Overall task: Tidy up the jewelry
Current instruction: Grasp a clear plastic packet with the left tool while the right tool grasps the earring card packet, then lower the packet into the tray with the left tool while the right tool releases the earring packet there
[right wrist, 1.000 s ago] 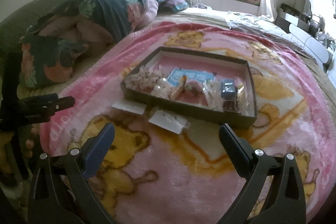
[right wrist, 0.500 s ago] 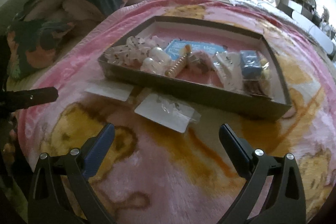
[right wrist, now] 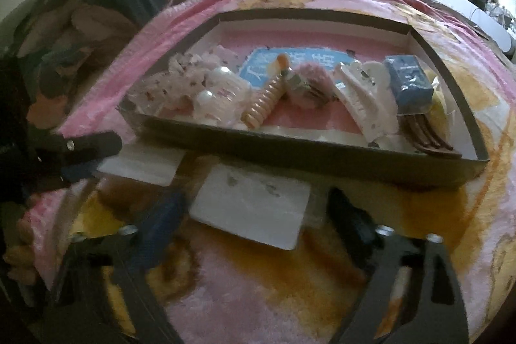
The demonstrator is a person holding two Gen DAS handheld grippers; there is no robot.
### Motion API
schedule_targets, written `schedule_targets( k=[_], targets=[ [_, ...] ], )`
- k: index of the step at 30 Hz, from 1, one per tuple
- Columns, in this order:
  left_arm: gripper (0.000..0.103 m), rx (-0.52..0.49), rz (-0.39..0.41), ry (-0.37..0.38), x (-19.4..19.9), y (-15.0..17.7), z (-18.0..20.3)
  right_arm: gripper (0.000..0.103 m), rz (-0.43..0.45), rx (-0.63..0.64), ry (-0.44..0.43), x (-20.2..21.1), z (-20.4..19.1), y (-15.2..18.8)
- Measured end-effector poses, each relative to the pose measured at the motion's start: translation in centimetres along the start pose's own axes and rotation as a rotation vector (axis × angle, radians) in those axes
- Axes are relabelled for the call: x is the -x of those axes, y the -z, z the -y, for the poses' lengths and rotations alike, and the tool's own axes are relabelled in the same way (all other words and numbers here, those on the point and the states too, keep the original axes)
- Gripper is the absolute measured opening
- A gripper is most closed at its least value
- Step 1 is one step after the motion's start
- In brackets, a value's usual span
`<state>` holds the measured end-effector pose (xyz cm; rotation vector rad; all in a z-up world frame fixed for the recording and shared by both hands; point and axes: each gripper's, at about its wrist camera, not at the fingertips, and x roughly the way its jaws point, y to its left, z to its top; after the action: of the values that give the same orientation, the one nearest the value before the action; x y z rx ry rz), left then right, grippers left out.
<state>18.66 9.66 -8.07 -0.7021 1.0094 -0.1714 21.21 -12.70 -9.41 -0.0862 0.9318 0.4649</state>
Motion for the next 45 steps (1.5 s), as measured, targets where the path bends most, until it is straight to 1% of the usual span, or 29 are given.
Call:
schedule_targets(
  k=[1, 2, 3, 6, 7, 8, 14, 19, 23, 29, 35, 40, 45],
  targets=[
    [0.034, -0.002, -0.006, 0.003, -0.2, 0.0, 0.2, 0.067, 0.006, 0.005, 0.0, 0.2, 0.0, 0.1],
    [0.026, -0.012, -0.011, 0.0, -0.5, 0.2, 0.7, 0.065, 0.009, 0.007, -0.002, 0.3, 0.1, 0.1],
    [0.024, -0.022, -0.013, -0.005, -0.8, 0.2, 1.0, 0.061, 0.011, 0.006, -0.007, 0.6, 0.3, 0.2],
    [0.023, -0.062, 0.001, -0.029, -1.0, 0.5, 2.0, 0.06, 0.019, -0.006, -0.004, 1.5, 1.3, 0.6],
    [0.02, -0.082, 0.011, -0.037, -0.8, 0.6, 2.4, 0.059, 0.023, -0.011, -0.002, 1.8, 1.5, 0.7],
    [0.015, -0.101, 0.022, -0.044, -0.5, 0.8, 2.9, 0.059, 0.024, -0.016, -0.003, 2.1, 1.8, 0.9],
    [0.01, -0.194, 0.063, -0.069, 1.1, 1.5, 5.0, 0.058, 0.06, -0.043, -0.002, 5.4, 4.0, 1.7],
    [0.008, -0.273, 0.096, -0.076, 2.6, 2.6, 7.3, 0.058, 0.112, -0.05, 0.016, 8.6, 5.4, 2.3],
    [0.008, -0.346, 0.135, -0.092, 3.6, 3.2, 9.9, 0.058, 0.157, -0.053, 0.034, 11.1, 6.7, 2.6],
    [0.008, -0.484, 0.239, -0.144, 5.4, 3.6, 14.2, 0.058, 0.23, -0.053, 0.072, 14.9, 8.6, 2.9],
    [0.008, -0.546, 0.294, -0.164, 5.9, 3.2, 16.9, 0.058, 0.284, -0.064, 0.093, 17.3, 10.2, 2.5],
    [0.008, -0.575, 0.324, -0.18, 5.5, 2.7, 18.7, 0.058, 0.313, -0.062, 0.098, 18.0, 10.9, 1.5],
    [0.008, -0.594, 0.334, -0.194, 4.5, 1.7, 19.7, 0.058, 0.33, -0.049, 0.106, 17.8, 11.3, 0.0]
  ],
)
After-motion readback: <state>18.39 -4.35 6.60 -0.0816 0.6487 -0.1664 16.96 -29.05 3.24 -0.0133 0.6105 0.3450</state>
